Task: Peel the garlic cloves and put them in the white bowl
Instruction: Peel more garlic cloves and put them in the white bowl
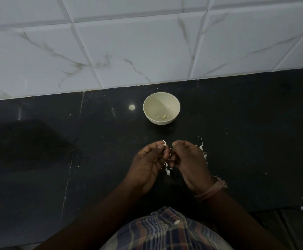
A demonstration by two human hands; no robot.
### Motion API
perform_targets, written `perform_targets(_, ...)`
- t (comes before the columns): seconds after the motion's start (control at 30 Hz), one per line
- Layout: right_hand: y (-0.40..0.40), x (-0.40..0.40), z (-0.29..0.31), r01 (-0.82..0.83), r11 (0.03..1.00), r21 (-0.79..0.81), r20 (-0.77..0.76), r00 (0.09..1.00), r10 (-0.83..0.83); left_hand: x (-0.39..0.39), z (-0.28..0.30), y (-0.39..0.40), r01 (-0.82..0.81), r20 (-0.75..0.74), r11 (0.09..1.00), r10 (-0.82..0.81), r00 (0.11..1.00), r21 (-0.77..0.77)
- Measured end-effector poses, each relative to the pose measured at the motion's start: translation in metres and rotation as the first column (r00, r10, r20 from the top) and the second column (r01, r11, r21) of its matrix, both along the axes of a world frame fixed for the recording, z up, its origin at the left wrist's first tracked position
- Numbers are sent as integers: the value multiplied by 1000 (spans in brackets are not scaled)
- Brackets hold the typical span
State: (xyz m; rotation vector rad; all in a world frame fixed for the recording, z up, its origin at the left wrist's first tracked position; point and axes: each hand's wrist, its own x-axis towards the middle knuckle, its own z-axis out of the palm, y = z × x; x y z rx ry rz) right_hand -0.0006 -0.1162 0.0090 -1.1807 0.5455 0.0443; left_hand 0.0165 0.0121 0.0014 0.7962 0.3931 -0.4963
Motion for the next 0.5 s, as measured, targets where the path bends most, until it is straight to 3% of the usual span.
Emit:
perform_targets(0.13, -1, -4, 3, -69, 971, -230, 66, 994, 86, 0, -2, 2, -20, 43, 999, 18, 999, 48)
perform_targets(0.27, -1, -7, 4, -106, 798, -593, 125, 967, 222, -1, 0, 3, -18, 101, 995, 9, 995, 96)
perform_targets(0.5, 2, -8, 0, -85, 759, -645, 90, 978, 187, -3, 1, 1, -49, 58, 990, 42, 997, 131)
